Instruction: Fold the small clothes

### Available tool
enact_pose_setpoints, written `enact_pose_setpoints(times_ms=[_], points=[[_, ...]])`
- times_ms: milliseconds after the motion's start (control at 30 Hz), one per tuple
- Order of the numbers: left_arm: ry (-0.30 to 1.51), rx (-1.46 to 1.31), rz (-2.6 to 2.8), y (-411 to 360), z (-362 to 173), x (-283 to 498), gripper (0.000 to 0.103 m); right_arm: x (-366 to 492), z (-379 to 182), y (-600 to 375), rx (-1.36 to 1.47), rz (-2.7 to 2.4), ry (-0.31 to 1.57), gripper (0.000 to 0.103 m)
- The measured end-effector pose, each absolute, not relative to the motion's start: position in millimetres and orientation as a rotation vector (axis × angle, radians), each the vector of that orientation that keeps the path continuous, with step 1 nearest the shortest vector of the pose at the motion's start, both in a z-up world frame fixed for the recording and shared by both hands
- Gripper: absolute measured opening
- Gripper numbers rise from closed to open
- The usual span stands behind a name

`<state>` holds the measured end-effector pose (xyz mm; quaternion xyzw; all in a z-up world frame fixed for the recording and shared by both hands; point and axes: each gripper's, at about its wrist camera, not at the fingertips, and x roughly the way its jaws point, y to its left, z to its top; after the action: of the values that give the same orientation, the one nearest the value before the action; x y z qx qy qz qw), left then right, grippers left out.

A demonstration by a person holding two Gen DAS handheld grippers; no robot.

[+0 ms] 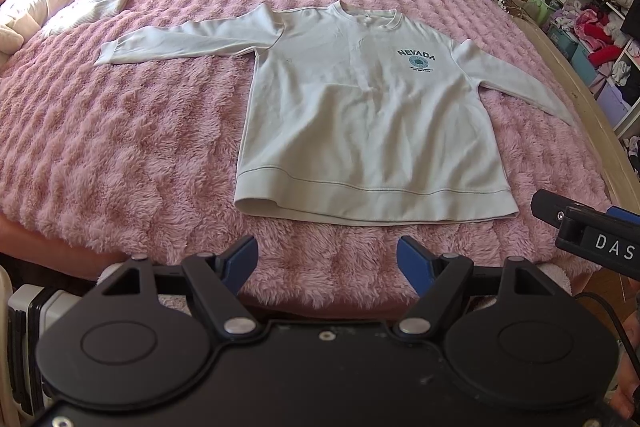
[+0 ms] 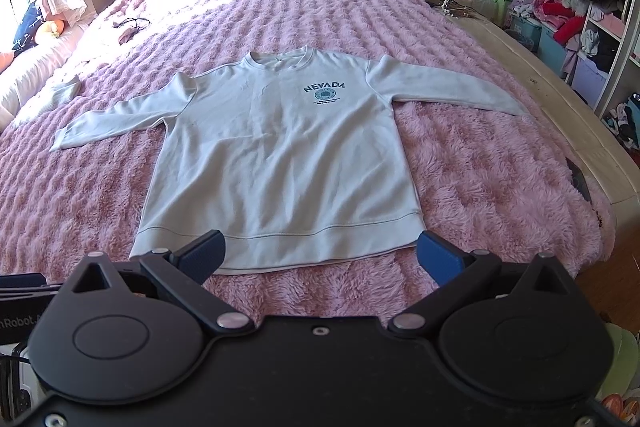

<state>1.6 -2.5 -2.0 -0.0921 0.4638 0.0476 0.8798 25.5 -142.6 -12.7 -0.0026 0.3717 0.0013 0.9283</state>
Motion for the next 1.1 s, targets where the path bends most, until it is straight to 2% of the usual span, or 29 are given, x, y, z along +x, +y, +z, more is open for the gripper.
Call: enact_pose_setpoints(times_ms=[1100], points=[[0.959, -0.191, 0.109, -1.9, -1.5, 4.4, 0.078, 26.8, -10.7, -143.3, -0.003, 0.0, 0.759, 0.103]])
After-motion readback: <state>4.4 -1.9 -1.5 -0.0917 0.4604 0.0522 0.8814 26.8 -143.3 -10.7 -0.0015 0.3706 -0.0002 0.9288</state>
